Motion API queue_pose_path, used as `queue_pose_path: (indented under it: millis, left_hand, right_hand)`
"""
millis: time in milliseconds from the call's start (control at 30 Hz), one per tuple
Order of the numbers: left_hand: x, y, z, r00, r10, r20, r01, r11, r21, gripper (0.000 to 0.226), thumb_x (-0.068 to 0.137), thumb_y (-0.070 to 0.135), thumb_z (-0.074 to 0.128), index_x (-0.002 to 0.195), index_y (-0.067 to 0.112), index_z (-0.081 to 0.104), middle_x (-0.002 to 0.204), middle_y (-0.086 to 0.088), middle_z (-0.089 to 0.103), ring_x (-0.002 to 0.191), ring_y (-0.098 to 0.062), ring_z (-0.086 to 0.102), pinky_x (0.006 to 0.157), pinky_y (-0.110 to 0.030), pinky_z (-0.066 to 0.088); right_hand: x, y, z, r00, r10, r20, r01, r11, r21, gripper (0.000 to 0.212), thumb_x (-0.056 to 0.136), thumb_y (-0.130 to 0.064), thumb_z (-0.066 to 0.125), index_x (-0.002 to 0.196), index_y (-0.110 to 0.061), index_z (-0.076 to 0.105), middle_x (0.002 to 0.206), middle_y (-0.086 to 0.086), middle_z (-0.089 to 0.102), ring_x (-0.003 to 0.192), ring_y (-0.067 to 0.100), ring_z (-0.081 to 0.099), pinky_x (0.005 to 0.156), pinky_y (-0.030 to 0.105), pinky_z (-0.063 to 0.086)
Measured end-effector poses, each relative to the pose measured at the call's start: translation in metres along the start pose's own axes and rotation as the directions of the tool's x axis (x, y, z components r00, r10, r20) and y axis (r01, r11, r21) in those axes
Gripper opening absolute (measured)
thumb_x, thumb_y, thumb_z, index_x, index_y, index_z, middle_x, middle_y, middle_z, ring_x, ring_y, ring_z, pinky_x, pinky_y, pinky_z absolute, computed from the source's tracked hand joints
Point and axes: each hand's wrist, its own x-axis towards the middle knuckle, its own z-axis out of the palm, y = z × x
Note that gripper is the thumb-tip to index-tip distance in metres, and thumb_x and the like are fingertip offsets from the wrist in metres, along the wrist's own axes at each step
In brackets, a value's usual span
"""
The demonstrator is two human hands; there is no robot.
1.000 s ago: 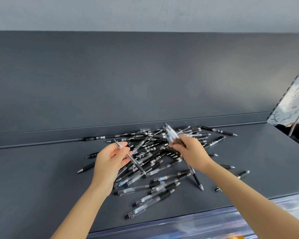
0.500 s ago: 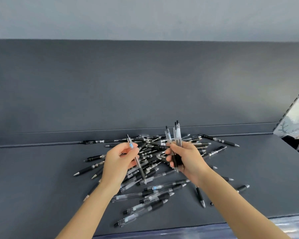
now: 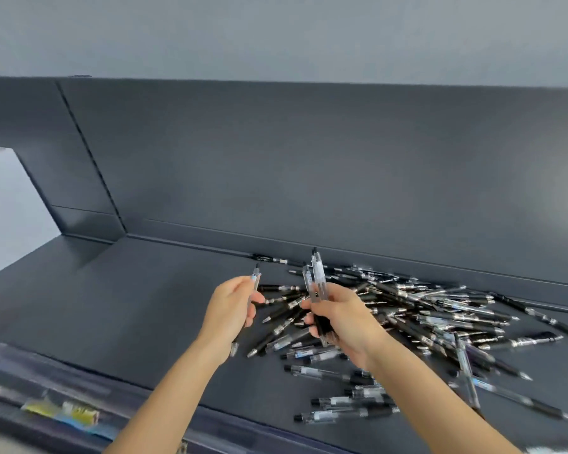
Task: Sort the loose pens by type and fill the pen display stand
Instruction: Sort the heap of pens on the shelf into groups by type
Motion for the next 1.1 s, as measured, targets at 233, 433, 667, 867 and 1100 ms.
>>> queue_pose_path:
  millis: [233,433,667,867,1100]
  left_hand:
    - [0.039,-0.010,-0.070,0.997,-0.019,0.075,0.016,0.999,0.047,0.024,0.094,0.004,0.054,0.114,0.014,0.062,0.090,-0.006,0.063,0.061,-0.014,0.054,0.047,-0.016,0.043]
    - [0.084,-0.025,-0.126,0.998,0.065,0.005,-0.065,0.976,0.208,0.020,0.091,0.005,0.053,0.103,0.019,0.062,0.096,-0.001,0.067,0.076,-0.016,0.065,0.062,-0.027,0.053]
    - [0.137,-0.039,-0.151,0.988,0.124,0.093,-0.155,0.851,0.502,0.031,0.091,-0.003,0.042,0.099,0.016,0.064,0.095,-0.006,0.061,0.085,-0.024,0.055,0.068,-0.027,0.039]
    - [0.147,-0.045,-0.159,0.950,0.129,0.283,-0.288,0.709,0.644,0.037,0.096,0.001,0.042,0.126,0.015,0.058,0.118,-0.005,0.054,0.108,-0.022,0.053,0.086,-0.023,0.039]
    - [0.142,-0.048,-0.170,0.925,0.098,0.366,-0.316,0.734,0.602,0.055,0.092,0.026,0.058,0.144,0.024,0.039,0.142,0.002,0.045,0.125,-0.012,0.047,0.091,-0.021,0.038]
  right_hand:
    - [0.043,0.005,0.083,0.995,-0.062,-0.082,0.038,0.963,-0.266,0.036,0.089,0.007,0.038,0.108,-0.016,0.059,0.092,0.007,0.058,0.063,0.016,0.055,0.050,0.020,0.046]
    - [0.084,0.015,0.141,0.990,-0.049,-0.131,-0.005,0.923,-0.384,0.036,0.089,0.001,0.037,0.111,-0.020,0.058,0.087,0.003,0.056,0.065,0.013,0.056,0.052,0.019,0.044]
    - [0.124,0.020,0.190,0.978,-0.048,-0.202,-0.119,0.668,-0.734,0.016,0.086,0.003,0.037,0.087,-0.013,0.036,0.099,0.009,0.045,0.080,0.024,0.042,0.061,0.024,0.039]
    - [0.127,0.018,0.215,0.993,-0.043,-0.105,-0.075,0.448,-0.891,0.014,0.094,-0.010,0.043,0.106,-0.005,0.045,0.094,0.007,0.044,0.101,0.030,0.043,0.090,0.031,0.035]
    - [0.121,0.020,0.186,0.990,-0.033,-0.135,-0.088,0.600,-0.795,0.023,0.083,0.001,0.039,0.067,-0.012,0.028,0.067,0.002,0.032,0.057,0.018,0.027,0.049,0.023,0.023]
